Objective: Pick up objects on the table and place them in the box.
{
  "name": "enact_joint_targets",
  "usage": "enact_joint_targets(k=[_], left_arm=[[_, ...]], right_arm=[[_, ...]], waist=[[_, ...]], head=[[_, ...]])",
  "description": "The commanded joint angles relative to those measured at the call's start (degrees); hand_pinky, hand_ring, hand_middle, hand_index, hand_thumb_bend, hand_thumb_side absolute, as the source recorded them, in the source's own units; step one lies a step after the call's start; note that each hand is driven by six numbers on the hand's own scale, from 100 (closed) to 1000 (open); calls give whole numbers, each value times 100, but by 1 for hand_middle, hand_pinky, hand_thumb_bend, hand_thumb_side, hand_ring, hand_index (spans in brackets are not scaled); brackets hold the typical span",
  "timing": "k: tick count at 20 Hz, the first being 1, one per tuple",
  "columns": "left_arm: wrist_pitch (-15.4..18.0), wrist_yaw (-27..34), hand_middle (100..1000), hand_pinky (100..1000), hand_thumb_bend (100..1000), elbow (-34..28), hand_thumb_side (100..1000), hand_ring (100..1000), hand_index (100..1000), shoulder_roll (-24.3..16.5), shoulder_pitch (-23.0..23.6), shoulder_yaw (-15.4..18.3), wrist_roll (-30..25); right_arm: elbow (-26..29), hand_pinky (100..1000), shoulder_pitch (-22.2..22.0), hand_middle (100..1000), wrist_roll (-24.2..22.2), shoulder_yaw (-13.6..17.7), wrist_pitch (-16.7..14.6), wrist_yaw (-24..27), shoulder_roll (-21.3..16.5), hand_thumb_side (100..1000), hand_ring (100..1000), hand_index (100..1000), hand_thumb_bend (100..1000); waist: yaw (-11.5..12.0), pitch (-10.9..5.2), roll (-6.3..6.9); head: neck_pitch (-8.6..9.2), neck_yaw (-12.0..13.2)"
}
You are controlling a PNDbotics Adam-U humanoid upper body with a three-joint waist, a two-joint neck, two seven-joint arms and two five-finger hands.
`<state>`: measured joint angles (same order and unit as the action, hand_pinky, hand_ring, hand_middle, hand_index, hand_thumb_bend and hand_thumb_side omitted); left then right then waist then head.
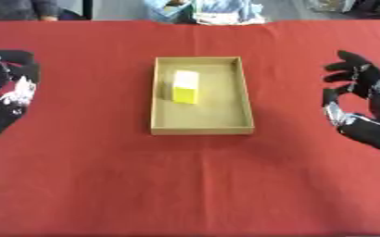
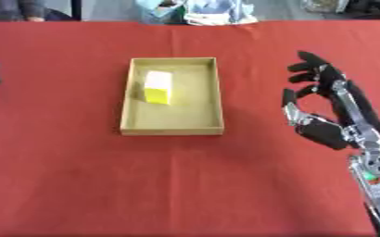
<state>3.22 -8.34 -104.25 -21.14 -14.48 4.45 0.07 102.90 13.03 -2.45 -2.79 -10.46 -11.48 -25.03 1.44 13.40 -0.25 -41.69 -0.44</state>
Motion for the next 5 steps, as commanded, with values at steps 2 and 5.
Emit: enact_joint_targets(k=[2,5], left_arm=[[-8,44,577,635,285,-89,567,520,710,-21,-21,69,54],[-18,44,577,635,284,-91,570,519,711,-2,-12,68,51]], right_arm=[[182,598,52,770,38,63,13,25,-64,288,750,962,100],[199,598,51,769,30,66,19,21,-62,288,750,962,100]], waist=[[-16,-74,11],[-23,-74,17]], head=[[62,14],[69,8]])
